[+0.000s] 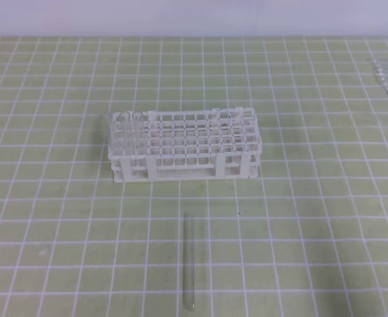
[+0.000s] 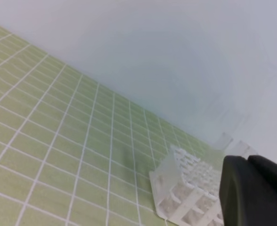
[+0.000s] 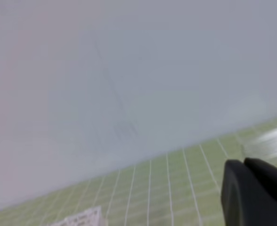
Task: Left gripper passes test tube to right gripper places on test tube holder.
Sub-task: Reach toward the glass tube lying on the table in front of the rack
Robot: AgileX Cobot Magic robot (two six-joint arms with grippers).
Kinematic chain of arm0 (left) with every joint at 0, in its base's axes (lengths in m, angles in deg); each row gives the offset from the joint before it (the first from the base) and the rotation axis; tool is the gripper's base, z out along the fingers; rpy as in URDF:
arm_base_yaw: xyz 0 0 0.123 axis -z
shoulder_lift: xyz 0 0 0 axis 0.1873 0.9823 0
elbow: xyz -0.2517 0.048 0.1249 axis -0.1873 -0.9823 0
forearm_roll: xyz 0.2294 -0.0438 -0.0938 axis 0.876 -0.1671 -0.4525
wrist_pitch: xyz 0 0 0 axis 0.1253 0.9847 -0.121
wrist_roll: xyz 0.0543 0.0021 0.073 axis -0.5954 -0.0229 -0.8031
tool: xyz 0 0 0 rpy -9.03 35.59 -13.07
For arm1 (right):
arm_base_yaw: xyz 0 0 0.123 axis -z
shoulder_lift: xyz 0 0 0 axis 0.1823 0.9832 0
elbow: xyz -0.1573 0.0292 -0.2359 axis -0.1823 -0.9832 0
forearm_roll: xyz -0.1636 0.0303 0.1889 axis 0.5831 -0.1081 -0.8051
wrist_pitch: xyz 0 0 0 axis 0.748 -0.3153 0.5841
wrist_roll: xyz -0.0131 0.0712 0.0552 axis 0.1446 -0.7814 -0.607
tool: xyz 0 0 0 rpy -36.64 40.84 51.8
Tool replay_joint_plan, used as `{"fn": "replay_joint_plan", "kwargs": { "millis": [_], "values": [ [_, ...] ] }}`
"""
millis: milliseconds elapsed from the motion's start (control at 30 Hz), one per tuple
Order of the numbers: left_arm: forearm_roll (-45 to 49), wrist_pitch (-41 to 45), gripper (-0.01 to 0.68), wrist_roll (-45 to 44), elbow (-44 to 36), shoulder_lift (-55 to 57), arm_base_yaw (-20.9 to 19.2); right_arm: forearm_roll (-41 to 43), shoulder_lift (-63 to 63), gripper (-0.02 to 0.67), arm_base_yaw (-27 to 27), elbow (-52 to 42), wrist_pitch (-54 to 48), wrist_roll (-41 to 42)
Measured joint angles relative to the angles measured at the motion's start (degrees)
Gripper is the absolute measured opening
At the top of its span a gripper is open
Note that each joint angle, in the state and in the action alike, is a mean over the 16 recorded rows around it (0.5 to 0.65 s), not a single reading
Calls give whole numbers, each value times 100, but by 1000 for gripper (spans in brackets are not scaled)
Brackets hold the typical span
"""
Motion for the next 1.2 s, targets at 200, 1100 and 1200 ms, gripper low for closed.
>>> {"fn": "replay_joint_plan", "kwargs": {
  "millis": [200, 1100, 1200],
  "values": [
    [0, 185, -2, -26, 244, 315, 0, -88, 377, -16, 0, 485, -761, -7],
    [980, 2806, -2, -394, 3737, 5832, 797, 125, 3872, -16, -10, 3541, -4336, 1216],
    [1399, 2687, -2, 103, 3924, 6298, 1202, 20, 3954, -16, -10, 3541, -4355, 1331]
  ]
}}
